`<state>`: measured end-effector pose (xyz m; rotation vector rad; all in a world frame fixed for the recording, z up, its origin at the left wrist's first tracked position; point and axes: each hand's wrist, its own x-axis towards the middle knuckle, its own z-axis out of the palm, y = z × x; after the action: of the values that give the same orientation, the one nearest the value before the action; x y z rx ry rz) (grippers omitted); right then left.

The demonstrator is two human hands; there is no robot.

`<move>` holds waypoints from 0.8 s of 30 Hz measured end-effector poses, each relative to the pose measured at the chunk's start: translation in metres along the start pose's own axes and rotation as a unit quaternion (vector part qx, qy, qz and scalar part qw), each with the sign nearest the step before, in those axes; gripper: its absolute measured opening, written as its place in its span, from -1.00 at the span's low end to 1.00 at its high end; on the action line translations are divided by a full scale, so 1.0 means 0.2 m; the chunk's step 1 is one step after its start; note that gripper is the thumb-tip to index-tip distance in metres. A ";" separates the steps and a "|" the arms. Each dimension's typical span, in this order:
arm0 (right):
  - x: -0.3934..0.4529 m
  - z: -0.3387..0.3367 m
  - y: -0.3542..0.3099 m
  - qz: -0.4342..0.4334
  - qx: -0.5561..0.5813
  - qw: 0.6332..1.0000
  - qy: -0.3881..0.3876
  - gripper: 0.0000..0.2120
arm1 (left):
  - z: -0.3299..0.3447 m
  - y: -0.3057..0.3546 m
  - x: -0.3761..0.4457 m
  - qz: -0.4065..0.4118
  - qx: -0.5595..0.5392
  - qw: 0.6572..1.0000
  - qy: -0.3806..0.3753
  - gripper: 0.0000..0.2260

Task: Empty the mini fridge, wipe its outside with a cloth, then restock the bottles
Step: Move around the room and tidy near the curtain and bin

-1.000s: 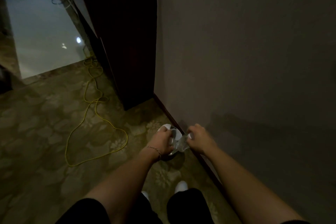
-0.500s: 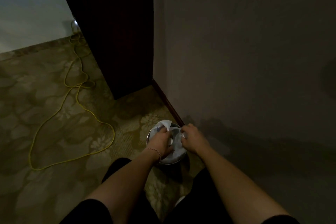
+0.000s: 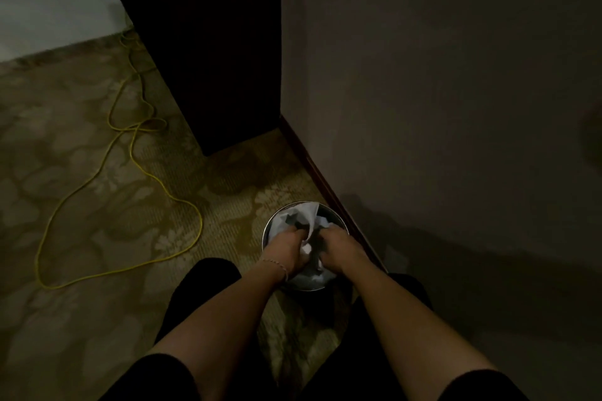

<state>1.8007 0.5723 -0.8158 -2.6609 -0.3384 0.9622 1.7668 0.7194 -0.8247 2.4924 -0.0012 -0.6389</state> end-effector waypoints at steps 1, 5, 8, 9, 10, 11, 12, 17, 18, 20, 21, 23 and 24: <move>-0.03 -0.02 -0.01 0.001 0.001 1.000 0.002 -0.58 | -0.03 0.01 -0.03 0.000 0.000 1.000 0.004 -0.64; -0.25 -0.21 -0.09 0.002 0.015 1.000 0.024 -0.57 | -0.23 0.13 -0.19 0.005 0.021 1.000 0.010 -0.59; -0.46 -0.42 -0.15 0.019 0.016 0.999 0.030 -0.62 | -0.42 0.26 -0.34 0.000 0.030 0.999 0.030 -0.62; -0.53 -0.49 -0.18 0.023 0.023 0.999 0.034 -0.63 | -0.49 0.31 -0.39 -0.001 0.031 0.999 0.033 -0.64; -0.60 -0.56 -0.21 0.024 0.030 0.998 0.039 -0.67 | -0.57 0.37 -0.45 -0.001 0.034 0.999 0.036 -0.66; -0.68 -0.63 -0.25 0.023 0.032 0.998 0.044 -0.71 | -0.65 0.41 -0.51 -0.001 0.035 0.999 0.037 -0.67; -0.75 -0.70 -0.29 0.022 0.031 0.998 0.047 -0.73 | -0.72 0.46 -0.56 0.000 0.034 0.999 0.038 -0.67; -1.07 -1.05 -0.51 0.029 0.015 0.998 0.055 -0.72 | -1.08 0.67 -0.85 0.008 0.041 0.998 0.054 -0.64; -1.13 -1.11 -0.55 0.031 0.017 0.998 0.059 -0.71 | -1.15 0.70 -0.90 0.011 0.042 0.998 0.055 -0.65; -1.24 -1.21 -0.65 0.027 0.017 0.997 0.069 -0.70 | -1.28 0.77 -1.01 0.020 0.046 0.997 0.057 -0.66; -1.31 -1.26 -0.71 0.025 0.015 0.997 0.072 -0.68 | -1.33 0.80 -1.06 0.024 0.047 0.997 0.058 -0.65; -1.43 -1.35 -0.80 0.024 0.009 0.997 0.075 -0.64 | -1.44 0.86 -1.16 0.036 0.057 0.996 0.063 -0.65; -1.49 -1.38 -0.84 0.024 0.008 0.997 0.078 -0.63 | -1.49 0.90 -1.20 0.041 0.060 0.995 0.064 -0.66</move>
<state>1.7373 0.5828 -0.3808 -2.7183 -0.2320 0.7617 1.7090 0.7556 -0.4078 2.6301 -0.0962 -0.4556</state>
